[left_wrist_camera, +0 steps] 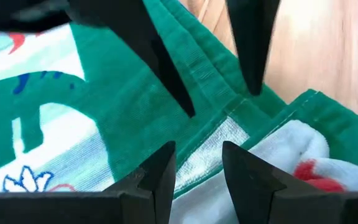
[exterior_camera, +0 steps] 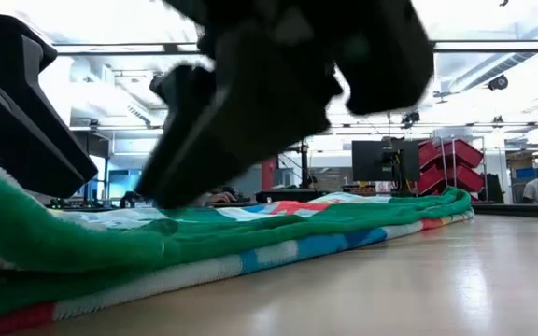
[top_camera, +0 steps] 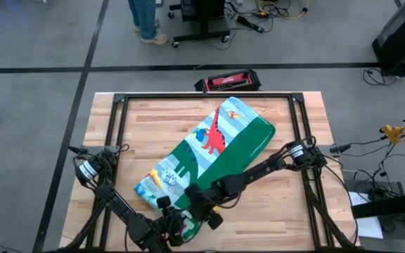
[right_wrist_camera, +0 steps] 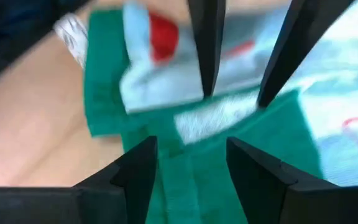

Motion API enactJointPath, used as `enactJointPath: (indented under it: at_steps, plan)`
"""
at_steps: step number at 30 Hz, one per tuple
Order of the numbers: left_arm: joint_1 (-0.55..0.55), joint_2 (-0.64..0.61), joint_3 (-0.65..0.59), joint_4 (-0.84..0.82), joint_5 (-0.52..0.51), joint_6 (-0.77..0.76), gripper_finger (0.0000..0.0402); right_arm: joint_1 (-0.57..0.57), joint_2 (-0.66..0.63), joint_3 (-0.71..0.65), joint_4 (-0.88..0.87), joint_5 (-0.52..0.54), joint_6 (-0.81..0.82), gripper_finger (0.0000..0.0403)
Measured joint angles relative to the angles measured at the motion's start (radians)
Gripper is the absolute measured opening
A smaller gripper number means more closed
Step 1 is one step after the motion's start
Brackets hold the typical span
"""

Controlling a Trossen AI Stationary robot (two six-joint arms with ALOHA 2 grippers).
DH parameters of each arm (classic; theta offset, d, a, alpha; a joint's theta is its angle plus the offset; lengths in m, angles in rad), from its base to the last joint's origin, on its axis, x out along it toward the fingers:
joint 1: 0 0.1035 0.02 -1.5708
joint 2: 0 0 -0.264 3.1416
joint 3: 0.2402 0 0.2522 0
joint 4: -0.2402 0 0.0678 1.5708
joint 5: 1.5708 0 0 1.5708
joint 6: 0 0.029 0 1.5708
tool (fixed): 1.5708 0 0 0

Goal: Roll towel
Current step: Roll the multi-color dinosaur print towel

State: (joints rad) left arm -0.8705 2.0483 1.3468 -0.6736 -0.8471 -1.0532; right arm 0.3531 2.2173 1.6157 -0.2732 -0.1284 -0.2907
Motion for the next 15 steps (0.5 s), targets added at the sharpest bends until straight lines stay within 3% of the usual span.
enactJointPath:
  at_steps: [9, 15]
  plan:
    - [-0.048, -0.121, 0.045, -0.022, 0.068, -0.014, 0.0116, -0.002, 0.022, -0.001, 0.03, -0.002, -0.007, 0.0179]
    - [-0.149, -0.144, 0.066, -0.015, 0.158, -0.2, 0.0116, -0.004, 0.022, -0.001, 0.031, 0.002, -0.008, 0.0179]
